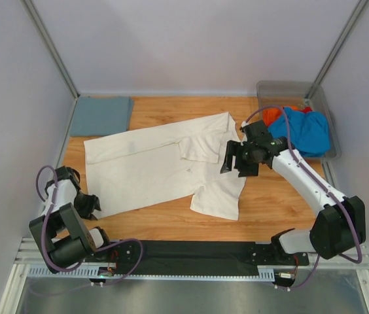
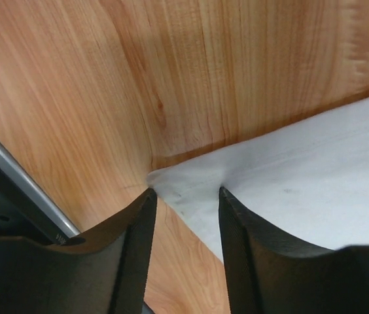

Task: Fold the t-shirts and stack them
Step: Fold the tshirt

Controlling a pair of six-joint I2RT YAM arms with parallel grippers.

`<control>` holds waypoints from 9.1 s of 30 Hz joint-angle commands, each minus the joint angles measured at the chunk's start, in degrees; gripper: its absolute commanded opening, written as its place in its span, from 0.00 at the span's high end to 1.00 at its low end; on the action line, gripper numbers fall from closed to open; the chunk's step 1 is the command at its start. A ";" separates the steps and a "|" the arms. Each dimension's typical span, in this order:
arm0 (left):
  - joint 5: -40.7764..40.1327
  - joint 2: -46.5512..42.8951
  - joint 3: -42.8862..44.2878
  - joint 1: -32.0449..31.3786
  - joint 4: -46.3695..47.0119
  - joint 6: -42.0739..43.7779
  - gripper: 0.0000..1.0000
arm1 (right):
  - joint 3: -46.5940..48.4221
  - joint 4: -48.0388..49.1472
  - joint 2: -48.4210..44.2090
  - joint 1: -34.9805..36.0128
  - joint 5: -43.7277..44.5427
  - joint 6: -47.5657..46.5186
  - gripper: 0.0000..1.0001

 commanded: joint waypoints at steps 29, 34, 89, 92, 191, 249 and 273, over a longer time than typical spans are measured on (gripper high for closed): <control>2.71 4.42 -2.76 2.62 4.97 0.40 1.00 | -21.51 7.29 -0.21 -8.68 -2.64 14.19 0.49; 2.88 4.16 -2.06 2.62 4.45 1.10 1.00 | -23.10 13.27 1.80 -7.89 -3.88 14.55 0.48; 2.09 10.12 20.08 -2.83 -2.50 12.00 1.00 | 24.35 0.45 25.08 -15.89 -7.92 7.17 1.00; 2.27 11.27 21.76 -2.92 -2.23 11.56 1.00 | 26.91 -0.52 28.17 -15.98 -8.36 6.99 1.00; 10.96 14.44 16.31 -9.16 14.46 19.38 0.83 | 46.17 7.39 52.08 16.72 -7.48 1.98 0.91; 3.15 20.77 23.96 -0.28 3.57 16.84 0.93 | 40.89 11.52 50.06 13.29 -11.70 2.24 0.91; 12.89 12.76 24.48 -6.52 8.40 20.53 0.76 | 34.74 13.55 54.45 13.20 -16.97 7.96 1.00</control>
